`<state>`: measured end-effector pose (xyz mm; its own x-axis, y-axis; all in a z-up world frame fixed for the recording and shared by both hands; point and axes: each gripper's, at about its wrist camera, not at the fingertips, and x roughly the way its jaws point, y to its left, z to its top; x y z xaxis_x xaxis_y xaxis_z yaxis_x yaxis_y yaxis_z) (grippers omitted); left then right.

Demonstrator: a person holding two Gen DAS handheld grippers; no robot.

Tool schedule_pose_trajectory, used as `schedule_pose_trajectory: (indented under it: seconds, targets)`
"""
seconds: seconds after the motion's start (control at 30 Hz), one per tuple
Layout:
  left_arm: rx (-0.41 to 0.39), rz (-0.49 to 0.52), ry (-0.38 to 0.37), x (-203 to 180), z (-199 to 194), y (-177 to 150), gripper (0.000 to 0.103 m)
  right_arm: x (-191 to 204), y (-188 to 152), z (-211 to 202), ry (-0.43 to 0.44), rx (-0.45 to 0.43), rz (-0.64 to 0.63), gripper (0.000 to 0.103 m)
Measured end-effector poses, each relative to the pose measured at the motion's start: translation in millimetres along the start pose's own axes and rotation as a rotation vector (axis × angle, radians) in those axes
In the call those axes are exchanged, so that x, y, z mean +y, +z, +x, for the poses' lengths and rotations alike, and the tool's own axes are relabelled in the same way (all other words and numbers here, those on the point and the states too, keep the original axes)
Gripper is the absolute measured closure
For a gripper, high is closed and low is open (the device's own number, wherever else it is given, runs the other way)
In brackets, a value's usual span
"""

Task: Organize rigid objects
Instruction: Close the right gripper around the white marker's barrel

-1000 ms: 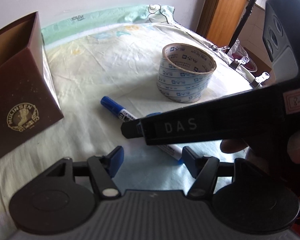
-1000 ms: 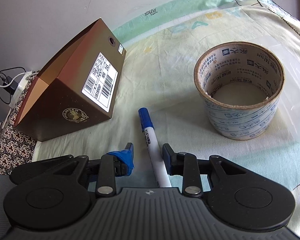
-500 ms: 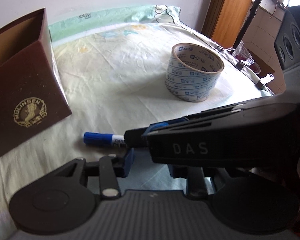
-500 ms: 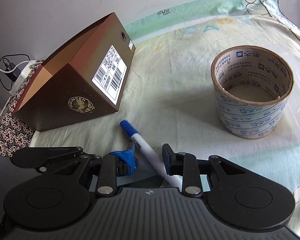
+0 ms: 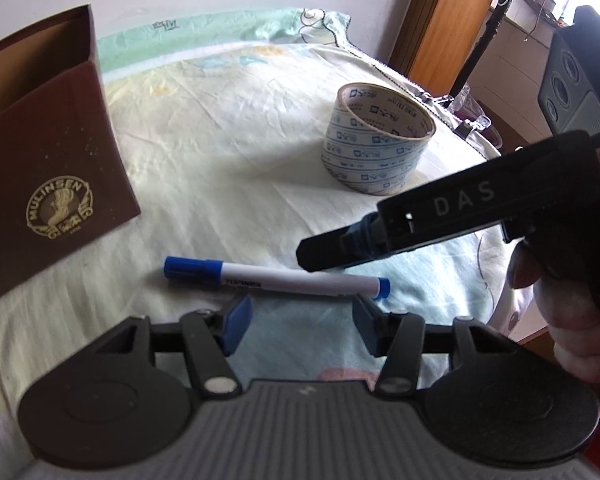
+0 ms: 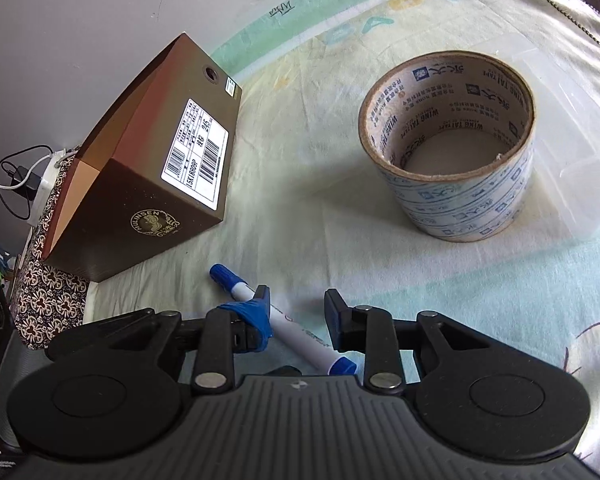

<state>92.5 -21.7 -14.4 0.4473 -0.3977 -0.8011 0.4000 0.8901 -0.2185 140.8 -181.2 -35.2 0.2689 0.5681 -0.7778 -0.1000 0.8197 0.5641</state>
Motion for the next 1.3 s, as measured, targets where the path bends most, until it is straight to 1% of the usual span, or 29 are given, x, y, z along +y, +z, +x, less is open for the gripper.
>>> schedule_pose_trajectory:
  seconds: [0.17,0.27,0.37,0.43,0.5,0.57,0.63,0.73,0.83,0.87,0.97,1.13,1.23,1.3]
  targets:
    - [-0.002,0.032,-0.017,-4,-3,-1,0.044,-7,-8,3,0.102,0.058,0.108,0.092]
    - [0.008,0.049,-0.003,-5,-8,-5,0.043,-4,-10,12,0.186,0.097,0.172,0.092]
    - [0.028,0.040,0.022,0,-11,-11,0.042,9,-13,20,0.197,0.108,0.140,0.092]
    - [0.037,0.027,0.055,4,-11,-15,0.043,17,-15,26,0.210,0.115,0.122,0.092]
    - [0.032,0.024,0.083,7,-14,-18,0.052,24,-17,30,0.191,0.112,0.083,0.092]
    - [0.035,0.012,0.096,12,-17,-19,0.064,34,-20,32,0.133,0.076,0.001,0.092]
    - [0.033,-0.002,0.117,17,-20,-20,0.076,39,-21,32,0.111,0.052,-0.057,0.094]
    - [0.026,-0.035,0.123,26,-23,-21,0.084,45,-22,35,0.098,0.036,-0.092,0.093]
    - [0.014,-0.054,0.135,29,-25,-22,0.092,45,-21,39,0.103,0.024,-0.072,0.093]
    - [0.009,-0.055,0.139,29,-26,-22,0.094,44,-21,40,0.109,0.022,-0.050,0.093]
    - [-0.004,-0.051,0.142,28,-31,-22,0.094,39,-19,39,0.132,0.026,-0.003,0.092]
    - [-0.026,-0.040,0.117,21,-39,-23,0.094,31,-19,36,0.152,0.020,0.075,0.095]
    - [-0.047,-0.032,0.116,17,-46,-19,0.094,32,-19,26,0.156,-0.001,0.073,0.100]
    - [-0.068,-0.035,0.101,16,-53,-15,0.094,38,-18,17,0.157,-0.023,0.048,0.103]
